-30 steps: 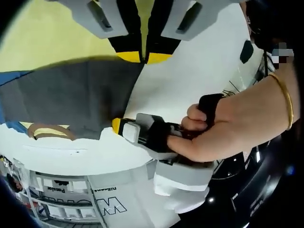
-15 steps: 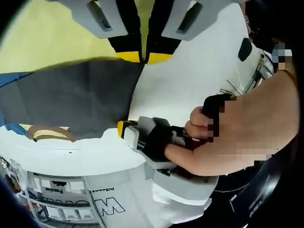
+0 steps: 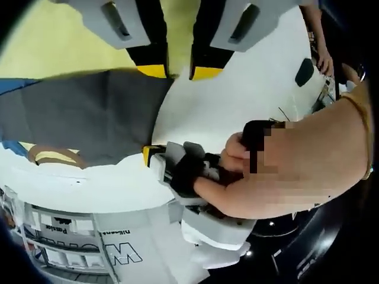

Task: Fold the garment on the visible template until the final outline fits inside the template.

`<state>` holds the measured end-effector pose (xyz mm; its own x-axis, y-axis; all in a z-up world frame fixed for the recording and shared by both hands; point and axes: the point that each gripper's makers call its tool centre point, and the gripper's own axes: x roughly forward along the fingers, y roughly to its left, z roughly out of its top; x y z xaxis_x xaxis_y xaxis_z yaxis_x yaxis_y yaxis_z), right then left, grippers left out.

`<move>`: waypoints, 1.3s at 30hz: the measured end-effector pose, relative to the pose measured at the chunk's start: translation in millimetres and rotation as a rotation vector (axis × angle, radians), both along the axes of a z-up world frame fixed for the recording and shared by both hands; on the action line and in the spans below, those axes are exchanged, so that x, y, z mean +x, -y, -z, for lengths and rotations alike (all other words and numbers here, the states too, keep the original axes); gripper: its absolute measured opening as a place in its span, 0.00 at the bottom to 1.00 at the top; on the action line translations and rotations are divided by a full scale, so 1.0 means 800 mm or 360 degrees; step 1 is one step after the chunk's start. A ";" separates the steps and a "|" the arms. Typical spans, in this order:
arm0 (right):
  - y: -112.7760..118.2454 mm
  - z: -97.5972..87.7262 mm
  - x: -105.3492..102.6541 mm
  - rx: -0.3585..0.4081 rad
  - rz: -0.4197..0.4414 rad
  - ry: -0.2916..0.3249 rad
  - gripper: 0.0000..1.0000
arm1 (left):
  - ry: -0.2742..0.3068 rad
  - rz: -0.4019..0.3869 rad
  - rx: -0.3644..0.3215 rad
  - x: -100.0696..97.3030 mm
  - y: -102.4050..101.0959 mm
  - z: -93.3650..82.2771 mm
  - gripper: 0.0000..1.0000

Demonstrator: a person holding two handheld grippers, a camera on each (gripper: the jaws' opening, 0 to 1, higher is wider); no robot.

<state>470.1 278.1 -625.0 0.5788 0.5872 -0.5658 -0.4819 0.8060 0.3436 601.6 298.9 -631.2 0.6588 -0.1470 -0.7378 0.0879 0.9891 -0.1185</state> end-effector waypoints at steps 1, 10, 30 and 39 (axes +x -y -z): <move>0.000 -0.001 0.000 -0.0001 -0.0001 0.0001 0.17 | 0.0003 0.0004 0.0004 0.000 0.000 0.000 0.04; 0.011 -0.023 -0.002 -0.0065 -0.0050 0.0126 0.39 | 0.0181 0.0160 -0.0056 -0.003 0.019 -0.032 0.14; 0.116 -0.057 -0.004 -0.0218 -0.0034 0.0282 0.95 | 0.0300 0.0363 -0.0055 -0.058 0.046 -0.071 0.87; 0.154 -0.058 -0.034 -0.0253 -0.0078 0.0270 0.99 | 0.0330 0.0497 -0.0102 -0.104 0.071 -0.085 0.99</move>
